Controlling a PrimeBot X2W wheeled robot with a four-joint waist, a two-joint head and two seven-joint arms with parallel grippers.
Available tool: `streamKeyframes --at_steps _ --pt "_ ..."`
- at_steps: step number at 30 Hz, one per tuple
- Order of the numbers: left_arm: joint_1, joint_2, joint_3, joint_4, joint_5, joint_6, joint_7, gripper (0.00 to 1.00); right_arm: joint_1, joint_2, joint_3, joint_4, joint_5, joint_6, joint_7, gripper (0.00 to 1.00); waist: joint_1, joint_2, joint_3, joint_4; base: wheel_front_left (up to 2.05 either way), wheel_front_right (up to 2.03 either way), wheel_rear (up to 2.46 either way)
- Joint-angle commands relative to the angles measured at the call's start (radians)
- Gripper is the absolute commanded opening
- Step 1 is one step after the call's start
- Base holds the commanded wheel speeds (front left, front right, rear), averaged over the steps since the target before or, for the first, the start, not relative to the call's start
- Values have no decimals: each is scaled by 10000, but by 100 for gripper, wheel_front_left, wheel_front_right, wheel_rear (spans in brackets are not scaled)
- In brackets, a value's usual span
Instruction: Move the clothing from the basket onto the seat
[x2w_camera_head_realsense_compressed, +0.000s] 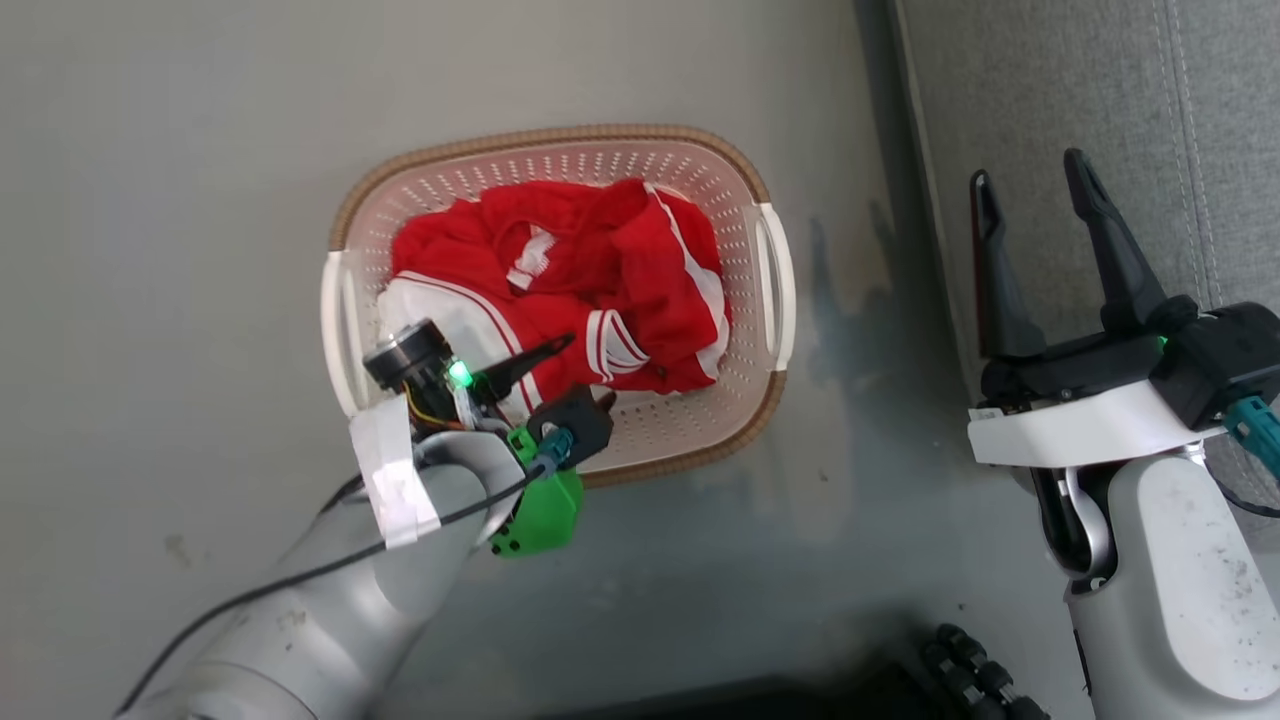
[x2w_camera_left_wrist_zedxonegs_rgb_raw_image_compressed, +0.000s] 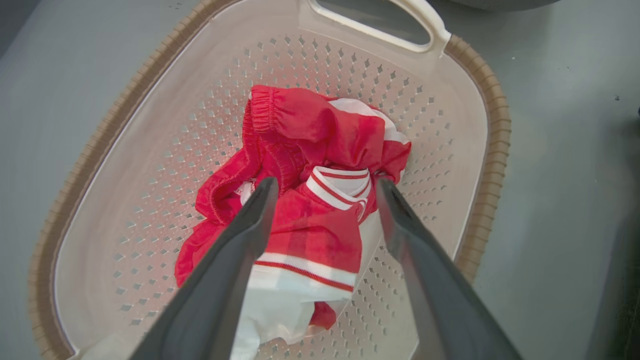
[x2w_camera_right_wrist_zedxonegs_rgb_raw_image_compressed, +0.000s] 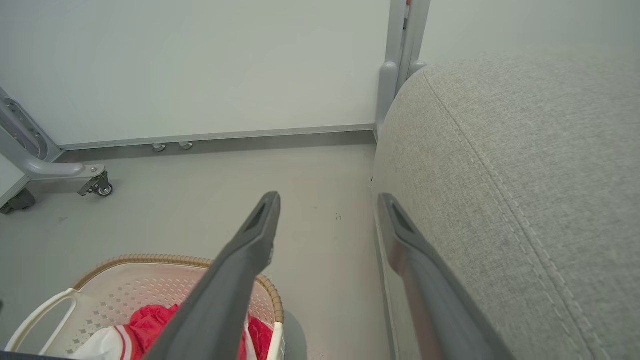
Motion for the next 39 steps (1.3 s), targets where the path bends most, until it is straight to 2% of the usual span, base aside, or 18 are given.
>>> streamKeyframes --at_steps 1,8,13,18,32,39 --pt "-352 145 -277 176 -55 -12 -11 100 -198 -33 -49 -48 108 -3 -16 100 -1 23 671 -536 0 0 0" --pt "-1467 279 -2197 1262 -578 -13 21 100 -448 -27 -210 -68 279 -3 -18 100 -1 23 1228 -853 0 0 0" --pt "-1824 229 -2804 1604 -1104 -14 4 100 -520 -27 -213 -34 470 -3 -16 100 -1 23 1500 -997 0 0 0" --pt "-1992 463 -3058 1862 -1324 -14 26 100 -556 -25 -245 70 858 -3 -16 100 -1 23 1656 -1117 0 0 0" --pt "-2817 905 -3126 2793 -216 -9 363 100 -505 -25 -194 18 844 -3 -10 100 -1 23 2168 -1395 0 0 0" --pt "-3208 1050 -3128 2913 653 436 251 100 -659 -5 -60 -15 937 6 2 100 -1 23 2641 -1477 0 0 0"
